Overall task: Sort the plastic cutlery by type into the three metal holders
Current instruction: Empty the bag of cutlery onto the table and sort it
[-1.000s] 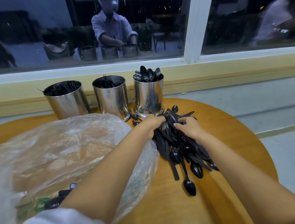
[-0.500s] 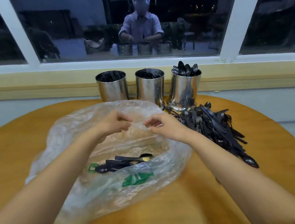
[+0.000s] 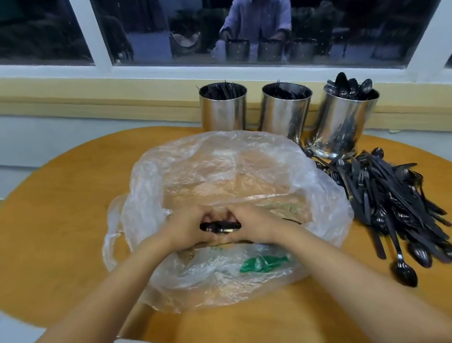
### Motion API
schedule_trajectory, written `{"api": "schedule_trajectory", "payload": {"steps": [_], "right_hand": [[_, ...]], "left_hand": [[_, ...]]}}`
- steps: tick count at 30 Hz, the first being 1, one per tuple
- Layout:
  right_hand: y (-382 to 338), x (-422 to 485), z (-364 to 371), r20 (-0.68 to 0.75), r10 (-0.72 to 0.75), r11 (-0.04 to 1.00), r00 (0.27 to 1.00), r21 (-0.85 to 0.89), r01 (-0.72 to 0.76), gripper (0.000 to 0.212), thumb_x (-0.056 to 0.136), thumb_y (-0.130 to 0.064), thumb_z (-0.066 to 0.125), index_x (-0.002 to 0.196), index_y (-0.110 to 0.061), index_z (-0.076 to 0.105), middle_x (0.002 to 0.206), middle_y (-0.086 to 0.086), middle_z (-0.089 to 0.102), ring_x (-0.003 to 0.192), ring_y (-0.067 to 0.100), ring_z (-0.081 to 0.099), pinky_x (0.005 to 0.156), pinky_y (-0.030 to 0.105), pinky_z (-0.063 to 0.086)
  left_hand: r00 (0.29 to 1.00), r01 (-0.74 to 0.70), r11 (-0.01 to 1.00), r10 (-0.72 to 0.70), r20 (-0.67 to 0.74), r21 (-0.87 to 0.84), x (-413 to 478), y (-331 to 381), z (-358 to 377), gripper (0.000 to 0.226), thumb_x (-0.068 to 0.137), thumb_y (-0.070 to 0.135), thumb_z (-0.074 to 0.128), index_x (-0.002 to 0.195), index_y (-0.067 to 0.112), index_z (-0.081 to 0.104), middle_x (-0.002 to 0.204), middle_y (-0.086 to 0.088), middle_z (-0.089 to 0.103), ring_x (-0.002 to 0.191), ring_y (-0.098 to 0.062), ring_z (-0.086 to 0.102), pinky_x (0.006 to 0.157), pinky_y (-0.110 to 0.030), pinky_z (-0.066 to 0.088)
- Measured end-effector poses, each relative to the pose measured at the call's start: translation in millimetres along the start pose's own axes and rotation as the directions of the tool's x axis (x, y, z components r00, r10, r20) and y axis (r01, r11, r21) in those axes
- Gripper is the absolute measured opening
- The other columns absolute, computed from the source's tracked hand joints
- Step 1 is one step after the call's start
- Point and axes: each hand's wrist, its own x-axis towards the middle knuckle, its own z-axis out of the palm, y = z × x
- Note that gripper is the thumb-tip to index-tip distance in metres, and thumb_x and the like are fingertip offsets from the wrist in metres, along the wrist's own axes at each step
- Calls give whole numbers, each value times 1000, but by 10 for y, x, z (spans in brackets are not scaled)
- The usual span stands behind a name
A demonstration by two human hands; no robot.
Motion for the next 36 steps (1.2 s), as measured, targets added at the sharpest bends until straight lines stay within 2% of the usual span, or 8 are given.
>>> {"api": "schedule_trajectory", "payload": {"steps": [8, 14, 17, 21, 24, 26, 29, 36], "right_hand": [[16, 101, -90, -161, 46, 999, 986, 7, -46, 13, 102, -25, 44, 112, -17, 47, 96, 5, 64, 81, 21, 61, 73, 42, 54], [-35, -50, -783, -668, 64, 977, 741, 192, 88, 9, 100, -20, 51, 93, -17, 46, 70, -5, 52, 60, 14, 49, 54, 32, 37], [62, -264, -961, -549, 61, 985, 833, 169, 39, 21, 90, -22, 67, 75, -17, 55, 61, -7, 49, 54, 4, 43, 55, 26, 32], [289, -647, -763, -102, 133, 985, 986, 120, -120, 33, 74, -38, 82, 92, -13, 70, 71, -10, 62, 56, -5, 54, 55, 13, 39], [455, -867, -575, 180, 231, 973, 956, -47, -226, 77, 57, -63, 82, 115, -15, 64, 103, 2, 69, 91, 17, 66, 84, 35, 54], [493, -941, -465, 216, 277, 953, 936, -183, -240, 55, 67, -50, 82, 103, -14, 64, 97, 6, 69, 84, 22, 65, 81, 39, 54], [366, -955, -390, 73, 211, 932, 975, -316, -178, 25, 87, -30, 71, 75, -24, 50, 73, -5, 56, 64, 12, 51, 58, 29, 43], [56, -527, -148, -295, -55, 912, 954, -405, -72, 8, 90, -16, 56, 95, -22, 58, 94, 2, 64, 88, 27, 60, 64, 35, 41]], "left_hand": [[924, -65, 968, -34, -381, -243, 41, 128, -120, 41, 79, 16, 81, 116, 14, 63, 102, 6, 59, 94, -14, 56, 76, -17, 39], [876, -5, 910, -196, -440, -415, -10, 469, -396, 49, 93, 24, 65, 138, 17, 47, 109, 7, 54, 91, -9, 55, 81, -25, 48], [998, 8, 960, -27, -65, -281, -115, 695, -402, 47, 94, 42, 59, 136, 22, 50, 110, 13, 59, 94, -7, 58, 77, -14, 47], [908, -57, 994, 90, 409, -92, -295, 848, -170, 93, 82, 60, 67, 155, 27, 21, 155, 7, 36, 135, -13, 42, 109, -26, 37], [933, -71, 988, 17, 359, 138, -411, 856, 25, 87, 81, 47, 75, 152, 29, 28, 147, 7, 45, 128, -15, 48, 105, -30, 43], [972, -60, 973, 6, 234, 224, -481, 856, 113, 63, 85, 32, 73, 140, 28, 44, 122, 8, 59, 105, -12, 57, 82, -24, 51], [997, -56, 938, 36, 64, 341, -566, 830, 157, 24, 90, 18, 60, 111, 28, 53, 85, 13, 51, 74, -8, 48, 50, -17, 29], [975, 216, 827, -154, -160, 520, -497, 242, 28, 31, 91, 10, 53, 118, 24, 52, 106, 0, 67, 97, -23, 63, 73, -34, 48]]}}
